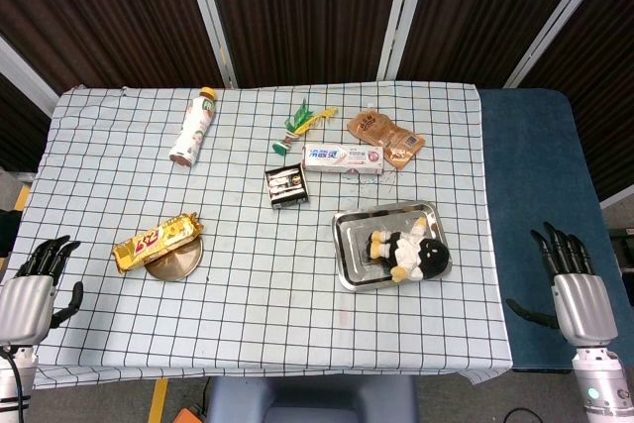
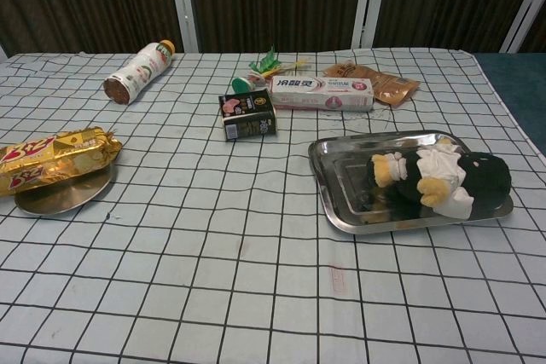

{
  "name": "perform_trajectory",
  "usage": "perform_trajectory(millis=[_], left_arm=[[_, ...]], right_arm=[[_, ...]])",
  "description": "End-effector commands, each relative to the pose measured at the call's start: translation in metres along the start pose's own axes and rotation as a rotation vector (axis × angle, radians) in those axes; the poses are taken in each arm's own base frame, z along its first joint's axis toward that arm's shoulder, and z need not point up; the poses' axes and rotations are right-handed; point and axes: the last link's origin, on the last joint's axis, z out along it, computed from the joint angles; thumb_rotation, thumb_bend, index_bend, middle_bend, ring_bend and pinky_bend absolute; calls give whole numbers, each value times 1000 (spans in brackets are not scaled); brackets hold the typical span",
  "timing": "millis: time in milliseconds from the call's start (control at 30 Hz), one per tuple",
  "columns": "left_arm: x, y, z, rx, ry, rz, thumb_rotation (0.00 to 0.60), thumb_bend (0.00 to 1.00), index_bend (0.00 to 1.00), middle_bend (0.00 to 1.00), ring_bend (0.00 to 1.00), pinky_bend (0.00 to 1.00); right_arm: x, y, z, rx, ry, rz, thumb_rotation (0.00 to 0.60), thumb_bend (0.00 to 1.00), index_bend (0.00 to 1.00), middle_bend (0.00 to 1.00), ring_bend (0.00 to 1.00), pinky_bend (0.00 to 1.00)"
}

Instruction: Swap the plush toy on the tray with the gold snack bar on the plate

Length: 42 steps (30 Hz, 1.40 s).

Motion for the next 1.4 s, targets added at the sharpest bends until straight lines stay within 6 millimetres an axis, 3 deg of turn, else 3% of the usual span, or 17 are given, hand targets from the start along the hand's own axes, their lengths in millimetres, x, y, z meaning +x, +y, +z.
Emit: perform_trajectory(millis=[33, 533, 733, 1000, 1167, 1400], left_arm=[[0, 0, 0, -4, -2, -2, 600, 504, 148, 100, 96, 299], [0, 0, 2, -19, 5, -5, 600, 503, 155, 116, 97, 289], [-1, -1, 2, -18, 0, -11, 600, 503, 160, 119, 98, 289], [0, -2, 3, -10, -2, -4, 600, 503, 172, 126, 98, 290], [0, -5, 3, 6, -8, 2, 600, 503, 177, 130, 98, 289], [1, -11, 4, 37, -8, 21, 600, 501, 182, 133, 98, 286]], right_arm=[[0, 0, 0, 2, 3, -3, 600, 78, 0, 0, 0, 0], [-7, 0, 9, 23, -11, -13, 600, 77, 0, 0, 0, 0], [-20, -5, 15, 58, -59, -25, 600, 78, 0, 0, 0, 0], [-28, -40, 68, 147, -172, 27, 600, 78, 0, 0, 0, 0], [-45, -67, 103, 179, -264, 26, 600, 78, 0, 0, 0, 0], [-71, -102, 123, 244, -408, -24, 600, 78, 26, 1, 0, 0]])
